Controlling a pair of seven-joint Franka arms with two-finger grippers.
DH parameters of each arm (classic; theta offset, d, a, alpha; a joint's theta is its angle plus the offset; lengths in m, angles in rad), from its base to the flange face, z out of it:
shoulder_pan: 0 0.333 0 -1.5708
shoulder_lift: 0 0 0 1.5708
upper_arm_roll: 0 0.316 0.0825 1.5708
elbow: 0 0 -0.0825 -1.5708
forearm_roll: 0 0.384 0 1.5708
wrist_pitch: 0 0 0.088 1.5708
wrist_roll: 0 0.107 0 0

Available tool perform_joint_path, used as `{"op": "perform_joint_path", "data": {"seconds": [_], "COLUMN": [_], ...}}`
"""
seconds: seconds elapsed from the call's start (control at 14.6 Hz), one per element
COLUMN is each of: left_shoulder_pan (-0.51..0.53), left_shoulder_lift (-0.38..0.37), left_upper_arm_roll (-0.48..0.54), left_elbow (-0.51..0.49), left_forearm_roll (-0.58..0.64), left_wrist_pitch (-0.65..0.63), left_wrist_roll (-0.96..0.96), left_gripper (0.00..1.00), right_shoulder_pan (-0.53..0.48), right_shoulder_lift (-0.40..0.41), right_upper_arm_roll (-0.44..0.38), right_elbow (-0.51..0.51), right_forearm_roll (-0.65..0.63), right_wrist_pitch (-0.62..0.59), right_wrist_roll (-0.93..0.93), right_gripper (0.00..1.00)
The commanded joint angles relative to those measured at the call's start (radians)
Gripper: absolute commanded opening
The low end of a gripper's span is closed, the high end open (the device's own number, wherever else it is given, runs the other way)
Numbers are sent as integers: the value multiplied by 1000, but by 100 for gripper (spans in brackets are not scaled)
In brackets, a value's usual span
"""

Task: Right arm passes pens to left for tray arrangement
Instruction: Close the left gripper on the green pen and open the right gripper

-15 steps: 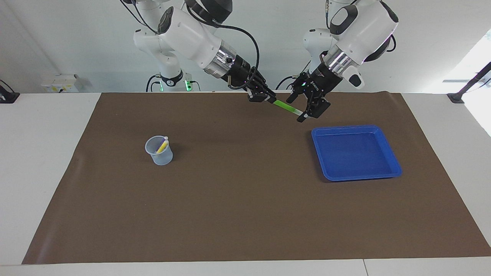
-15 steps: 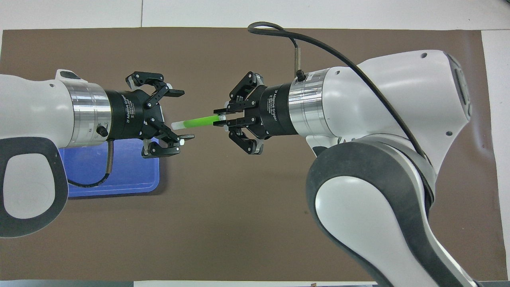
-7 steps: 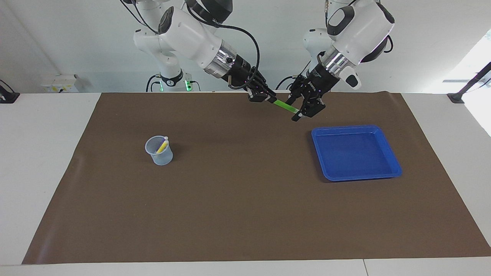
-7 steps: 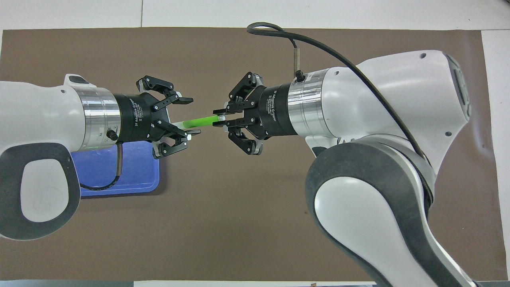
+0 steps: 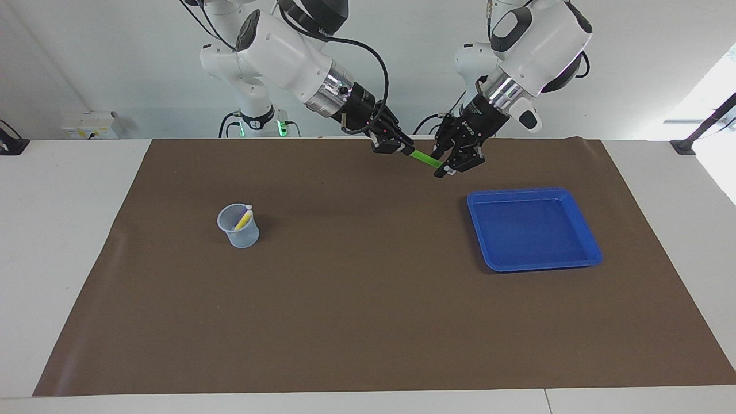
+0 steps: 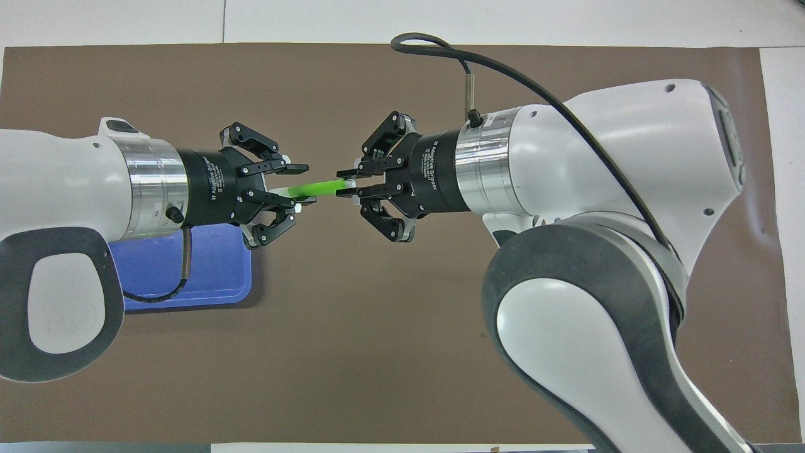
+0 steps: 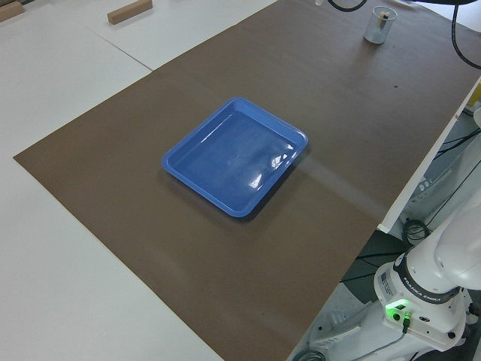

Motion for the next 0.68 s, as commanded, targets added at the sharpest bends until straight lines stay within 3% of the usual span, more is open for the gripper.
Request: {"op": "perform_joint_path", "data": {"seconds": [0.0, 0.07, 0.48, 0.55, 0.62], "left_shoulder_pan": [-5, -5, -6, -5, -5], "left_shoulder_lift": [-22, -22, -20, -20, -20], "left_upper_arm_roll": [12, 12, 12, 12, 13], "left_elbow": [-16, -18, -18, -16, -16], "left_forearm_roll": [-12, -10, -4, -4, -4], "left_wrist_pitch": [4, 2, 17, 19, 19], "left_wrist_roll": [-5, -2, -4, -8, -9], "left_gripper": [16, 0, 0, 0, 0], "right_shoulder_pan": [-8, -8, -8, -9, -9], "right_shoulder_lift": [4, 4, 4, 6, 5], "right_upper_arm_roll": [13, 15, 13, 13, 13], "right_elbow": [7, 7, 7, 7, 9], "right_forearm_roll": [1, 1, 1, 1, -7], "right_wrist_pitch": [-6, -6, -7, -15, -14], "right_wrist_roll": [10, 12, 9, 2, -1], "right_gripper": [0, 0, 0, 38, 83]}}
